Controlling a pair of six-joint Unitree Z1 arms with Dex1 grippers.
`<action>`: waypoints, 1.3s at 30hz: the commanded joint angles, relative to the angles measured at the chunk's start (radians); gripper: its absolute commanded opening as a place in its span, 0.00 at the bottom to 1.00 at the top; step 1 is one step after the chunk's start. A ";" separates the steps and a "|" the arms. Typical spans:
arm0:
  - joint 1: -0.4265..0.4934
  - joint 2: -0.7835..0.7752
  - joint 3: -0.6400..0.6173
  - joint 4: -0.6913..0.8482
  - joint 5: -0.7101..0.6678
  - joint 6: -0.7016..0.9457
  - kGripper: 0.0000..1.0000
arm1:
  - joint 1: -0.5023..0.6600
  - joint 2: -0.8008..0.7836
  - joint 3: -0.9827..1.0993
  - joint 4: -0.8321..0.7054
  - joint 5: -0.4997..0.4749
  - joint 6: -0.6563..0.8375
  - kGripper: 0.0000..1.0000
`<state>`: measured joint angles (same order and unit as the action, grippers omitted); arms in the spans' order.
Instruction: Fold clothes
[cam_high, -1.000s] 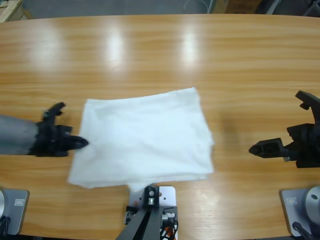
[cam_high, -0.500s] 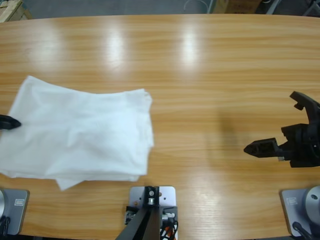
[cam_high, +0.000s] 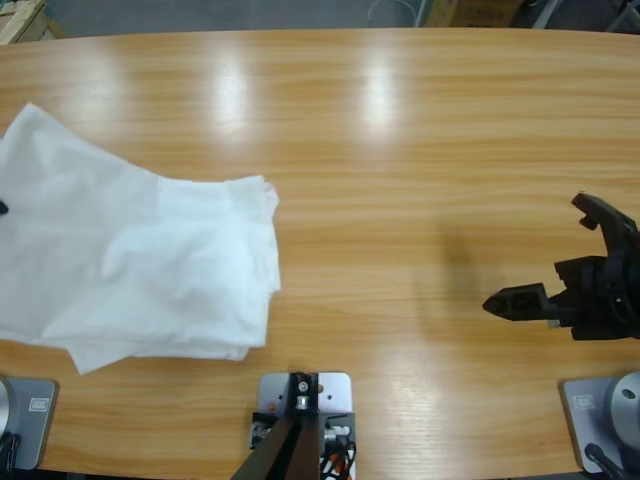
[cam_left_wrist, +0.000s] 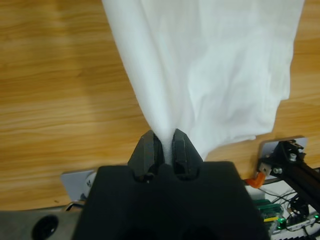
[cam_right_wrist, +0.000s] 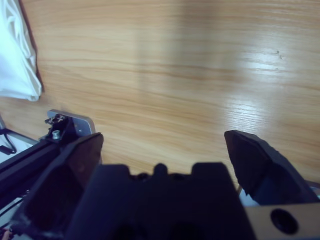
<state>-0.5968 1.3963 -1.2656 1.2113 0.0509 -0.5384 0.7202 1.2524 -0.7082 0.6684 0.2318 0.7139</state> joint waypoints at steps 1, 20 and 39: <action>-0.014 0.064 0.002 0.057 0.038 0.026 0.00 | -0.010 0.039 0.045 -0.032 0.021 0.010 1.00; 0.095 0.022 -0.013 0.118 0.100 0.110 0.00 | -0.010 0.070 0.044 -0.055 0.029 0.009 1.00; -0.232 0.282 -0.213 0.119 0.034 0.028 0.00 | -0.010 0.134 0.022 -0.068 0.047 -0.011 1.00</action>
<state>-0.7108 1.5443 -1.4320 1.3217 0.1225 -0.4619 0.7201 1.3384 -0.6888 0.6143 0.2477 0.7137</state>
